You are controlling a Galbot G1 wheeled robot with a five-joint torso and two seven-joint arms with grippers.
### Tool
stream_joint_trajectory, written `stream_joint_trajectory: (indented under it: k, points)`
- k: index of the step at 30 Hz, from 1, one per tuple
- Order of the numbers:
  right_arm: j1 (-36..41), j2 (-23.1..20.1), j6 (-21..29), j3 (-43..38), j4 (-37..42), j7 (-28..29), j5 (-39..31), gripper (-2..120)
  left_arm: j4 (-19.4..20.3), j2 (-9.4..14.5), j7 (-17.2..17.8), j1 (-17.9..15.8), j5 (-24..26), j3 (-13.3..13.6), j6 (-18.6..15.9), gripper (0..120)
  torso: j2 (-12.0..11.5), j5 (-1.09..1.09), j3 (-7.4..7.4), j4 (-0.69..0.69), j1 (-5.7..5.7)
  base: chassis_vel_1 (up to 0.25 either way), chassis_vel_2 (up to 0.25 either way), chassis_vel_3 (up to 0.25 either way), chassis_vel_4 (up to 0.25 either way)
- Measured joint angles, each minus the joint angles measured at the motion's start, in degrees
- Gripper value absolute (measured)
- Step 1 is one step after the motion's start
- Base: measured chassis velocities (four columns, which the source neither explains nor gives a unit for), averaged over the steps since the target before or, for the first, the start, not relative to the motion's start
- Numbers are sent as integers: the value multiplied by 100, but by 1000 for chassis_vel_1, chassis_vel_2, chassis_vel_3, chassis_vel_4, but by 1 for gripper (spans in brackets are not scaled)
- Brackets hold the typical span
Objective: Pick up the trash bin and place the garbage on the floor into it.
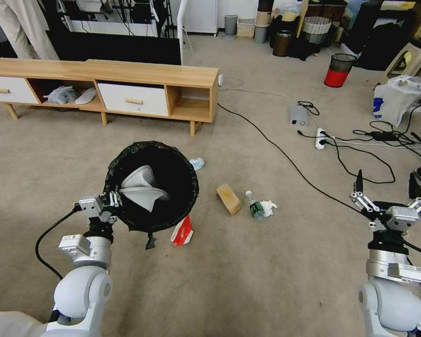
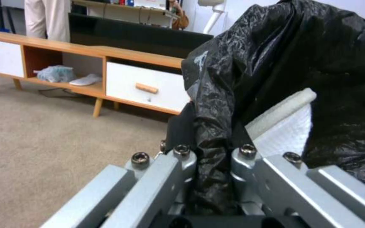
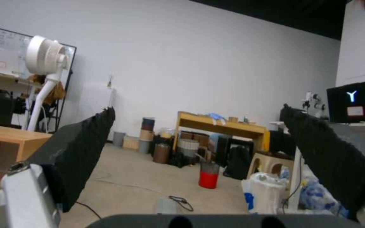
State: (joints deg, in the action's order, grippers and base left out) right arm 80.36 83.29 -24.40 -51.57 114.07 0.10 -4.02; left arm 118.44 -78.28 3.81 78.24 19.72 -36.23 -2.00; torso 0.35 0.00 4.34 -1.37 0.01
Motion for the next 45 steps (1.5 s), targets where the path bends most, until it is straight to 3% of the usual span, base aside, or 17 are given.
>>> stream_joint_trajectory:
  k: [32, 45]
  points:
    - [-31, 20, -58, 19, -18, 61, 8, 100, 2, 5, 13, 12, -3, 24, -1, 4, 0, -1, 0, 1, 0, -125, 128, 128, -124]
    - [-36, 41, -241, 15, -67, 13, 29, 100, 0, -1, 17, 23, 5, 19, -1, 4, 0, 0, 0, 0, -1, -44, 40, 38, -42]
